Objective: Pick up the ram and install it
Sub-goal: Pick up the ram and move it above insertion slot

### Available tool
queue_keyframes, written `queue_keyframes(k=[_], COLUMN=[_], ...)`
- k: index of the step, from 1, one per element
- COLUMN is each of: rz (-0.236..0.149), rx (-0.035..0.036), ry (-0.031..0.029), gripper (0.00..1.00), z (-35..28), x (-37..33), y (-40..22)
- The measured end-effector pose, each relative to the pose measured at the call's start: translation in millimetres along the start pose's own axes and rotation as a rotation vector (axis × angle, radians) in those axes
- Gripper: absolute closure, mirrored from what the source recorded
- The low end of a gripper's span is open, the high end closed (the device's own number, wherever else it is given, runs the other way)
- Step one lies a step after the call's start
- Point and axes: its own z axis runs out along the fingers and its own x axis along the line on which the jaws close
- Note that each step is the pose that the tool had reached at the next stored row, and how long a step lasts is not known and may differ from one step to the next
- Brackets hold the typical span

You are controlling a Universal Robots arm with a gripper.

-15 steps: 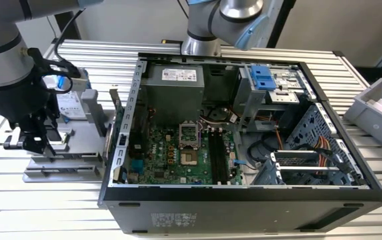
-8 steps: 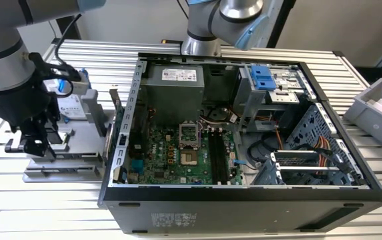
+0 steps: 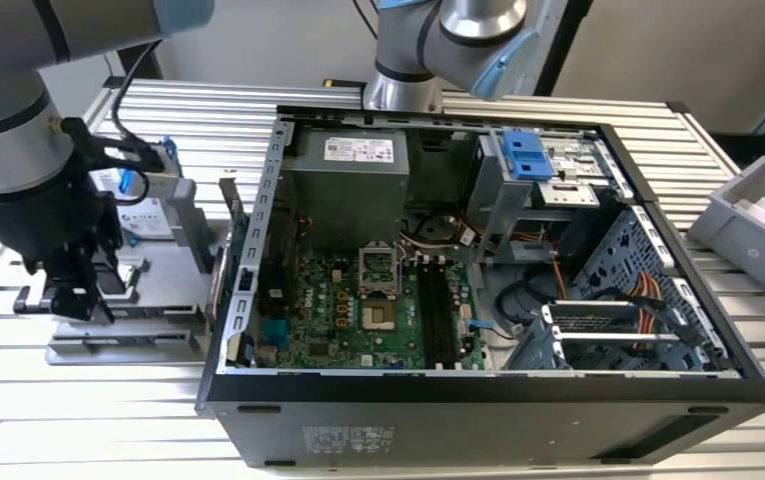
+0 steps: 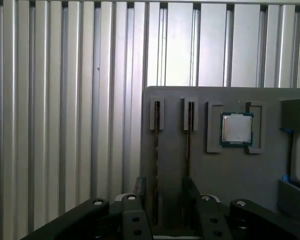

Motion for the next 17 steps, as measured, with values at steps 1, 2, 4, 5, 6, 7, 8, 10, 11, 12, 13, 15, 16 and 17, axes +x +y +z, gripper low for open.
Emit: queue_keyframes(k=[1, 2, 4, 5, 6, 7, 8, 10, 11, 12, 13, 15, 16, 17], rz=[0.000, 0.000, 0.000, 0.000, 0.000, 0.000, 0.000, 0.000, 0.000, 0.000, 0.000, 0.000, 0.000, 0.000], rx=[0.0000, 0.0000, 0.0000, 0.0000, 0.0000, 0.0000, -0.0001, 0.0000, 0.0000, 0.0001, 0.0001, 0.0000, 0.0000, 0.0000], ry=[0.0000, 0.0000, 0.0000, 0.0000, 0.0000, 0.0001, 0.0001, 0.0000, 0.0000, 0.0000, 0.0000, 0.0000, 0.0001, 0.0000], gripper=[0.00, 0.00, 0.00, 0.00, 0.00, 0.00, 0.00, 0.00, 0.00, 0.00, 0.00, 0.00, 0.00, 0.00], z=[1.3, 2.6, 5.2, 6.4, 7.5, 9.1, 10.5, 13.3, 14.7, 16.1, 17.4, 20.0, 21.2, 22.5], x=[0.3, 0.5, 0.9, 1.1, 1.3, 1.4, 1.4, 1.4, 1.4, 1.4, 1.4, 1.3, 1.3, 1.3], y=[0.0, 0.0, -0.1, -0.1, -0.2, -0.2, -0.2, -0.3, -0.3, -0.3, -0.3, -0.4, -0.4, -0.4])
